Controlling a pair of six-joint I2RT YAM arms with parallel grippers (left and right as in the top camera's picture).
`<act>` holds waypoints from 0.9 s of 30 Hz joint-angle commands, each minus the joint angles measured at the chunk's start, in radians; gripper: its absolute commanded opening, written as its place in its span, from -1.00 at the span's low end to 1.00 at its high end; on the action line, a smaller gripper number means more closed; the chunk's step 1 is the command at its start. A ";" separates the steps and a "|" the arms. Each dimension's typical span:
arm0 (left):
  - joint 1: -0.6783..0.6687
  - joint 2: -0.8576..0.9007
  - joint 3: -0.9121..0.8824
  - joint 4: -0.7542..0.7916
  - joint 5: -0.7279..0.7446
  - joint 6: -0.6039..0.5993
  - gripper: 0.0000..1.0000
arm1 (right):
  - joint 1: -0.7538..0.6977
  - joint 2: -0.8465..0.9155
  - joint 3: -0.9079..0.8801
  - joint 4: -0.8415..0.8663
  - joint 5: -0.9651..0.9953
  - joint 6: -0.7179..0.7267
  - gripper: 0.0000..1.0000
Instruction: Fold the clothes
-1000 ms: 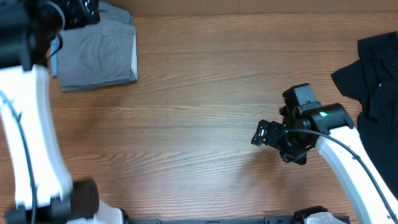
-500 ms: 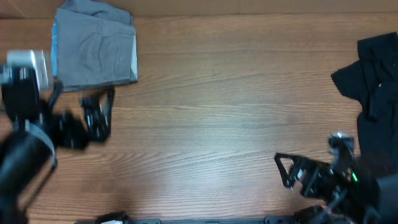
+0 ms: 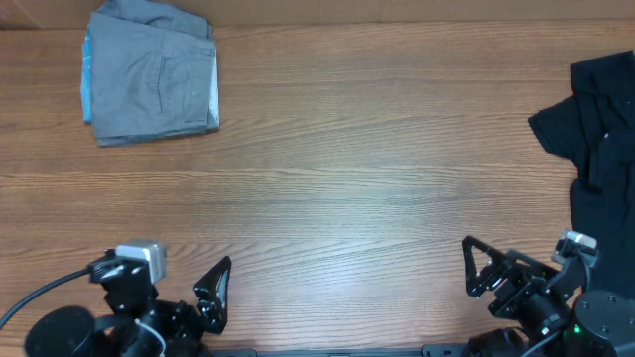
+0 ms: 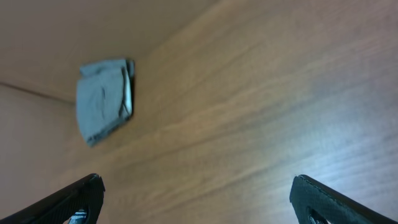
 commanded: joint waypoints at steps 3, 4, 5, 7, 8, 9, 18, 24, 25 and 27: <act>0.005 -0.014 -0.146 0.021 -0.010 -0.014 1.00 | 0.003 -0.003 -0.002 0.028 0.088 0.007 1.00; 0.005 -0.014 -0.159 0.024 -0.010 -0.014 1.00 | 0.003 -0.003 -0.002 0.028 0.087 0.007 1.00; 0.005 -0.014 -0.172 0.022 -0.010 -0.014 1.00 | 0.003 -0.003 -0.002 0.027 0.087 0.007 1.00; 0.005 -0.015 -0.190 0.016 -0.010 -0.014 1.00 | 0.003 -0.003 -0.002 0.023 0.087 0.007 1.00; 0.005 -0.015 -0.199 0.015 -0.010 -0.014 1.00 | 0.003 -0.003 -0.002 0.016 0.087 0.007 1.00; 0.005 -0.015 -0.206 0.013 -0.010 -0.014 1.00 | 0.003 -0.003 -0.002 0.005 0.087 0.007 1.00; 0.005 -0.015 -0.221 0.006 -0.010 -0.014 1.00 | 0.003 -0.003 -0.002 -0.071 0.087 0.007 1.00; 0.005 -0.015 -0.221 0.006 -0.010 -0.014 0.99 | 0.003 -0.003 -0.002 -0.070 0.115 -0.002 1.00; 0.005 -0.015 -0.221 0.006 -0.010 -0.014 0.99 | 0.003 -0.005 -0.005 -0.062 0.144 0.000 1.00; 0.005 -0.015 -0.221 0.006 -0.010 -0.014 1.00 | 0.001 -0.006 -0.009 -0.035 0.149 -0.001 1.00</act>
